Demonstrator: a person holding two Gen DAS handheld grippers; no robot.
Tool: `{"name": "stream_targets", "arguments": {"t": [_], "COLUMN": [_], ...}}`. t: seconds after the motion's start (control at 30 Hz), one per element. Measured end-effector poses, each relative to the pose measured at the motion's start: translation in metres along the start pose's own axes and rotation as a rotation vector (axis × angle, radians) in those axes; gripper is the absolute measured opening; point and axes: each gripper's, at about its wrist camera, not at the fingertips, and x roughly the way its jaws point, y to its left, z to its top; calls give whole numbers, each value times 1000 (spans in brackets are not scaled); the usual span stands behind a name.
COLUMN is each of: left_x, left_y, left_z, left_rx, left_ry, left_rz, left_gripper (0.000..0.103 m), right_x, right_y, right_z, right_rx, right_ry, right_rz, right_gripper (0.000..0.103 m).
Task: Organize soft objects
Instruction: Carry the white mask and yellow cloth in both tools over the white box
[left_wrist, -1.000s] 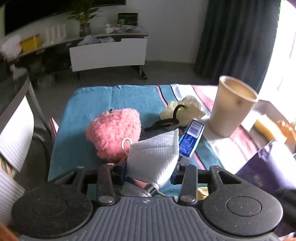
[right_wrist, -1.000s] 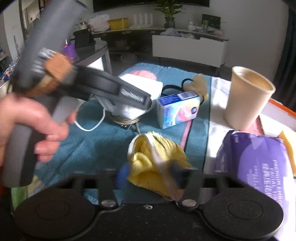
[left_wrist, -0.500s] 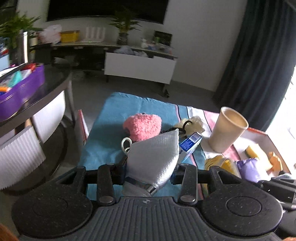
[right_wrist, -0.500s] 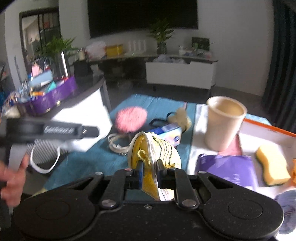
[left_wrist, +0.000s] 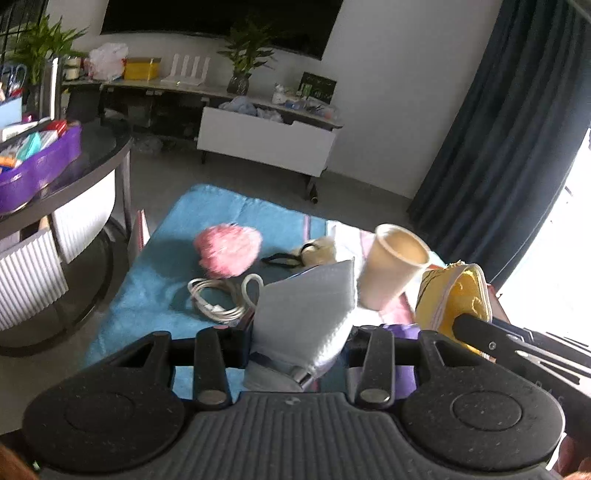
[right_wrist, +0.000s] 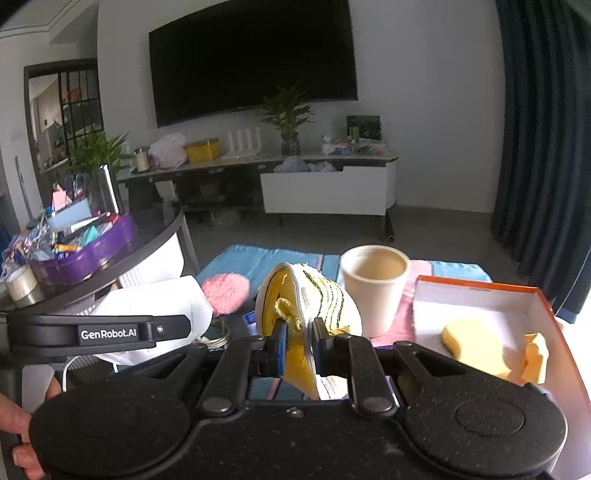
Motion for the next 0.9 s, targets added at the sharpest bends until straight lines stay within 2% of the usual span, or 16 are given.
{"name": "stream_targets", "arguments": {"t": [0.3,0.9], "left_x": [1,21], "left_y": [-45,-109], "left_z": [4,1], "left_rx": [35,101], "left_ry": [-20,6], "left_rz": [-32,-112], "left_gripper": [43,43], "right_x": [-22,-41], "right_y": [-38,-98], "right_z": [3,-1], "right_rx": [51,136], "right_ry": [-39,-77], "right_rz": [-44,-133], "right_gripper": [18,18]}}
